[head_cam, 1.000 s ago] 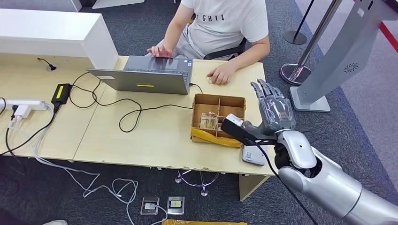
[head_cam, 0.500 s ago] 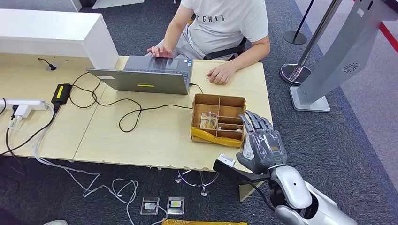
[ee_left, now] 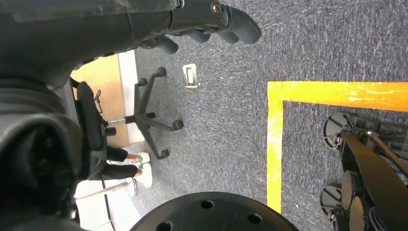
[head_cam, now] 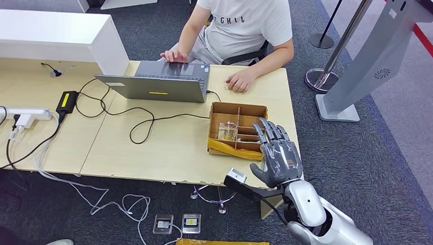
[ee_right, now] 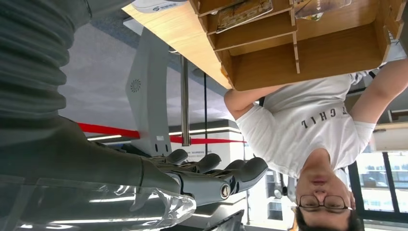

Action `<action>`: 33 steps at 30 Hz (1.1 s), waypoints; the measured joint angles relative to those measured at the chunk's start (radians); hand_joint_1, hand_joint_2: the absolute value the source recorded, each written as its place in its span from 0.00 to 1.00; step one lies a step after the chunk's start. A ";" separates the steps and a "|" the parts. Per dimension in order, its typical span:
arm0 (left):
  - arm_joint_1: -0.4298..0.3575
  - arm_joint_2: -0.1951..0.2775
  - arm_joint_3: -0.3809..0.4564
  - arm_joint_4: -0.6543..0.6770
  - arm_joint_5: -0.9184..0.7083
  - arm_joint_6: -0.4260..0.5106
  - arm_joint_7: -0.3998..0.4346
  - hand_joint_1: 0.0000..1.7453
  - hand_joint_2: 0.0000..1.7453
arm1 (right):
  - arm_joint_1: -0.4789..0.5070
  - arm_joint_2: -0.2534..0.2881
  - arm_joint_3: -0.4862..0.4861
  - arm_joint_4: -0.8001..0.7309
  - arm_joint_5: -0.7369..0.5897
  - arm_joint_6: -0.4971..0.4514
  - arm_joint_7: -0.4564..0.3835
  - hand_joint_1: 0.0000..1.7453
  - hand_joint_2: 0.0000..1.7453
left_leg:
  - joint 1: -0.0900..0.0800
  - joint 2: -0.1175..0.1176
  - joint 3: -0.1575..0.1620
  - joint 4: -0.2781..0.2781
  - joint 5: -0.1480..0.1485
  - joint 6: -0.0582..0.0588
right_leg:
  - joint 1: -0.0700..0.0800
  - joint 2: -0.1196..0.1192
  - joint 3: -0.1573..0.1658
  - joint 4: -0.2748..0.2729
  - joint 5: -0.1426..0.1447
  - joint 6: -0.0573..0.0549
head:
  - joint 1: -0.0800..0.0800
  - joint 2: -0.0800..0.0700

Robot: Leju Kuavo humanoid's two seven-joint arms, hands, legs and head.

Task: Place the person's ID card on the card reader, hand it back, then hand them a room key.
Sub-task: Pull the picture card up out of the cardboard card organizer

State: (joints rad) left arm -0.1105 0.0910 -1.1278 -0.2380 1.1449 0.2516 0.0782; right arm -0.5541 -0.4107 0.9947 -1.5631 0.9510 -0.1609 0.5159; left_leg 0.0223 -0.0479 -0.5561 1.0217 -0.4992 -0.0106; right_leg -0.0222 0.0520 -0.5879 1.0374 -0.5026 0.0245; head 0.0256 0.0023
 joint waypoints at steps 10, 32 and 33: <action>-0.002 0.000 -0.015 0.000 -0.003 0.002 0.002 0.00 0.00 | -0.031 0.097 -0.009 0.176 -0.018 -0.029 -0.043 0.00 1.00 | 0.000 0.000 0.000 0.000 0.000 0.000 | 0.000 0.000 0.000 0.000 0.000 0.000 | 0.000 0.000; -0.002 0.001 -0.037 0.000 -0.014 0.001 0.018 0.00 0.00 | -0.094 0.225 -0.009 0.419 -0.113 -0.066 -0.088 0.00 1.00 | 0.000 0.000 0.000 0.000 0.000 0.000 | 0.000 0.000 0.000 0.000 0.000 0.000 | 0.000 0.000; -0.002 0.001 -0.037 0.000 -0.014 0.001 0.018 0.00 0.00 | -0.095 0.227 -0.009 0.423 -0.112 -0.067 -0.089 0.00 1.00 | 0.000 0.000 0.000 0.000 0.000 0.000 | 0.000 0.000 0.000 0.000 0.000 0.000 | 0.000 0.000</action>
State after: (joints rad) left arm -0.1128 0.0919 -1.1647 -0.2380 1.1309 0.2526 0.0961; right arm -0.6492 -0.1836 0.9858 -1.1398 0.8386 -0.2278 0.4273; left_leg 0.0223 -0.0481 -0.5562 1.0217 -0.4991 -0.0106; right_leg -0.0222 0.0520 -0.5882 1.0375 -0.5026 0.0244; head 0.0257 0.0023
